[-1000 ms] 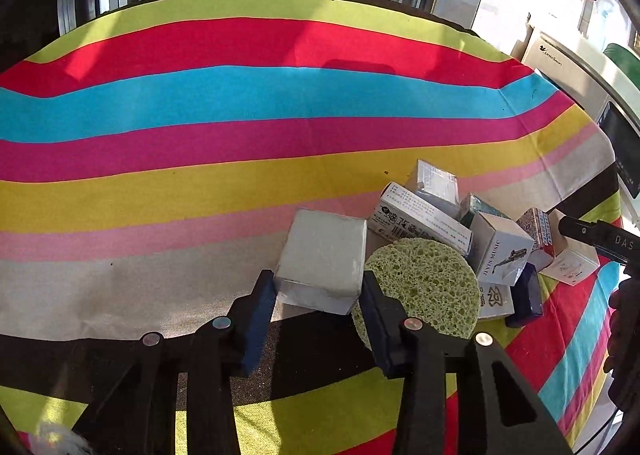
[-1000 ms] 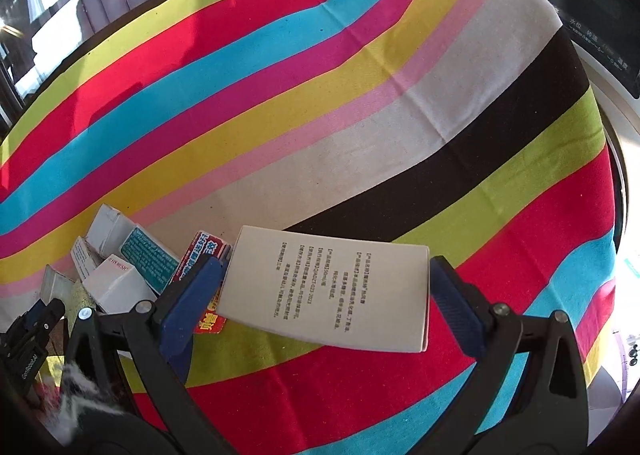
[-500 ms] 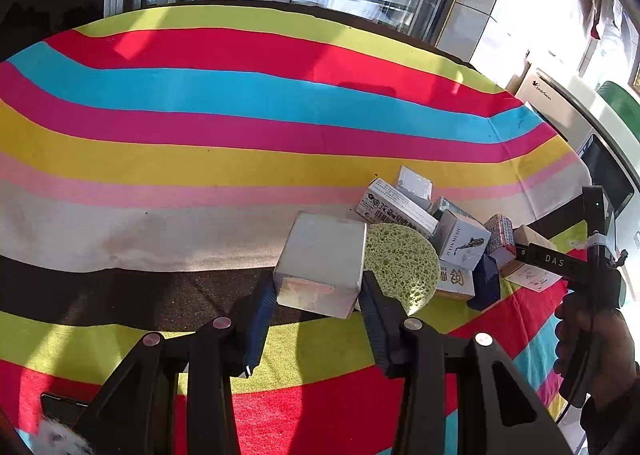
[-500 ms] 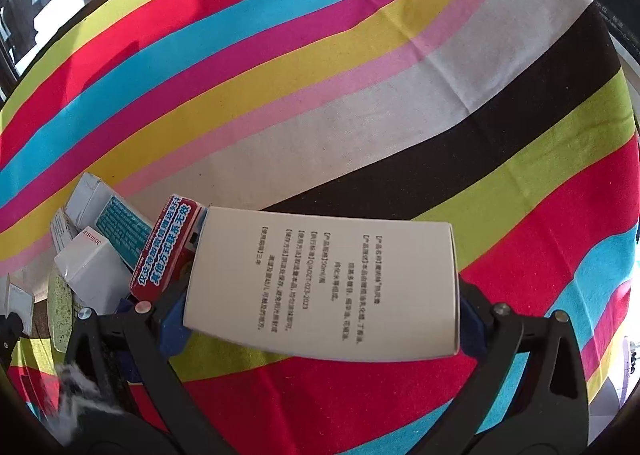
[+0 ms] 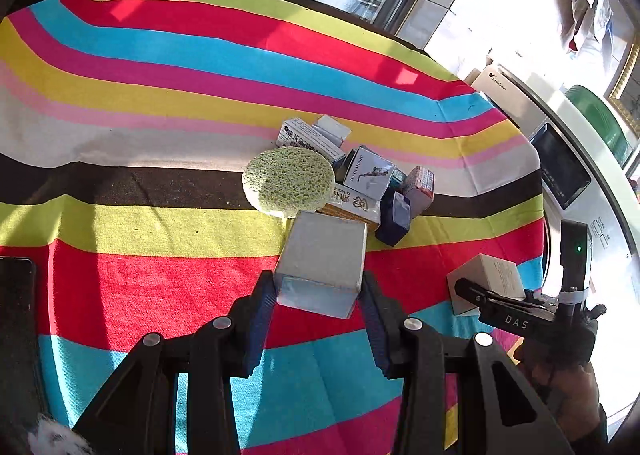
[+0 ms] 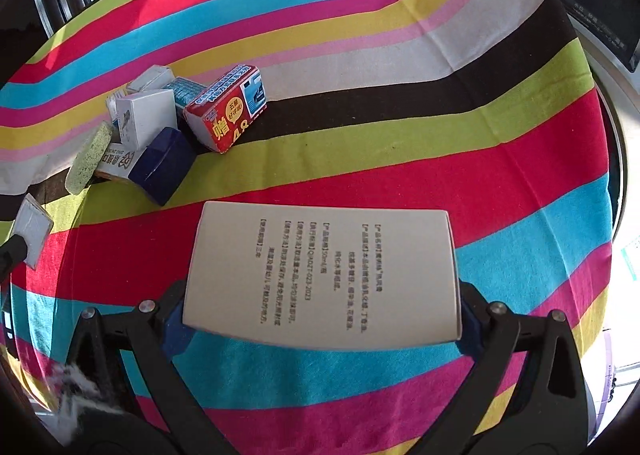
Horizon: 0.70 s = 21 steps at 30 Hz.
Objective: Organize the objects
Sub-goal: 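Carry both boxes to the storage box and open both tools to drop them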
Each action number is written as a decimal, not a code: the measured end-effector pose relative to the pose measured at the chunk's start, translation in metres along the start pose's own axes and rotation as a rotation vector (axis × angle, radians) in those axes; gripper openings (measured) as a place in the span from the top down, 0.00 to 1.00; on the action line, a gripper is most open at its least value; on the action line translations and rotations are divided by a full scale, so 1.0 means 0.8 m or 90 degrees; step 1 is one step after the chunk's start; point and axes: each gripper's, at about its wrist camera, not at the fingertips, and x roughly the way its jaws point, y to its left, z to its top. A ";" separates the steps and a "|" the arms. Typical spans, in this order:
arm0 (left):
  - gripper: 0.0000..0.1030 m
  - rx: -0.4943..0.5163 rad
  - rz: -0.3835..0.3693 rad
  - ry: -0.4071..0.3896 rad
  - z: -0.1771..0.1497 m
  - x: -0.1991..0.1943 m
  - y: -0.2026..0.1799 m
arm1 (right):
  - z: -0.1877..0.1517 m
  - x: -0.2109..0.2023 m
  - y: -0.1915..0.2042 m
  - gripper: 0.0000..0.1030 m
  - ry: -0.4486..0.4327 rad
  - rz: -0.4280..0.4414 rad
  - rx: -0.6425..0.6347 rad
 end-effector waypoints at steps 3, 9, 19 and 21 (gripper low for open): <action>0.58 0.013 -0.013 0.005 -0.011 -0.003 -0.020 | -0.019 -0.012 -0.008 0.02 0.004 0.002 -0.003; 0.58 0.058 -0.043 0.006 -0.033 -0.016 -0.073 | -0.044 -0.045 -0.047 0.02 -0.001 -0.013 -0.002; 0.58 0.187 -0.146 0.047 -0.099 -0.017 -0.206 | -0.107 -0.115 -0.122 0.02 -0.015 -0.067 0.024; 0.58 0.216 -0.163 0.062 -0.116 -0.015 -0.230 | -0.122 -0.126 -0.143 0.02 -0.010 -0.085 0.045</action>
